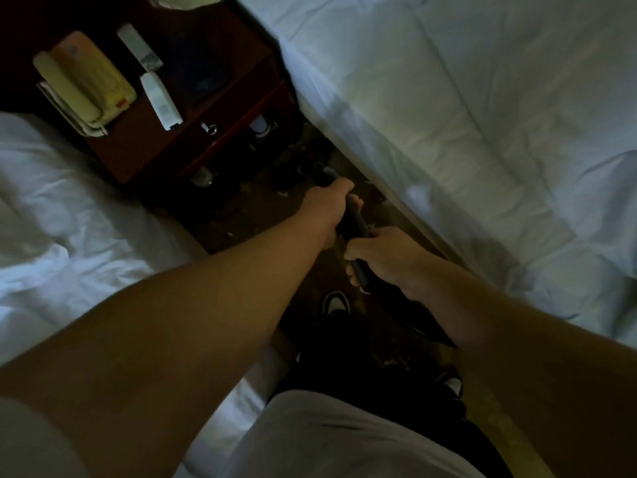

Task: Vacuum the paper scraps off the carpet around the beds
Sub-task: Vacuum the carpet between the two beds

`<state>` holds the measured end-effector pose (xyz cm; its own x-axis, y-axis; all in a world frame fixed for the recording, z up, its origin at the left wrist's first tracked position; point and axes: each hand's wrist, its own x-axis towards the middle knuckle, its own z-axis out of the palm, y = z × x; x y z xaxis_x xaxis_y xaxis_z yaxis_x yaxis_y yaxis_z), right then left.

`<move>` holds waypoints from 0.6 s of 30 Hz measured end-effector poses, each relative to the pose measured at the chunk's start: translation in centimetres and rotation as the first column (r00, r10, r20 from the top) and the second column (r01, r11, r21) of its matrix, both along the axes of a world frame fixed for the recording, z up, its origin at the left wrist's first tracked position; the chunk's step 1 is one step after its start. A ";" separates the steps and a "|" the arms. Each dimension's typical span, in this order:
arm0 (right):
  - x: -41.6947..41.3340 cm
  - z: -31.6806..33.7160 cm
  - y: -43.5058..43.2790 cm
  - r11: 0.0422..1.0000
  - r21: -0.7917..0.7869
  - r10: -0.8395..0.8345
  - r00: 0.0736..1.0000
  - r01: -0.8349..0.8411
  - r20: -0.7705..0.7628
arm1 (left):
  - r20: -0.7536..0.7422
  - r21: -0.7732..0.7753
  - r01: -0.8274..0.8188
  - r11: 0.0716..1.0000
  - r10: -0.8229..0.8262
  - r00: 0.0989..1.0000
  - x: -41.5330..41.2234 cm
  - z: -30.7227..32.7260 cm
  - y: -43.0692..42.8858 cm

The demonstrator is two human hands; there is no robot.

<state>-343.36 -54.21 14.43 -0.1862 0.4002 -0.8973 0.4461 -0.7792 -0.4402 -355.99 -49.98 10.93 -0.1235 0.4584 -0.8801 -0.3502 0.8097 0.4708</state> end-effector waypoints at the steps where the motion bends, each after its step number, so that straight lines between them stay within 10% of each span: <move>1: -0.4 -0.6 0.7 1.000 0.013 -0.004 1.000 0.004 -0.006 | -0.007 0.010 -0.001 1.000 0.001 1.000 -0.4 -0.3 0.8; 18: 4.4 -0.8 -0.9 0.998 -0.007 -0.057 0.998 0.057 -0.008 | 0.004 -0.017 0.065 0.998 -0.065 0.998 4.6 -0.6 0.0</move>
<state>-338.93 -55.10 13.59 -0.1707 0.4041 -0.8986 0.3977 -0.8062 -0.4381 -351.35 -49.97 10.34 -0.0906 0.4502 -0.8883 -0.2980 0.8389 0.4555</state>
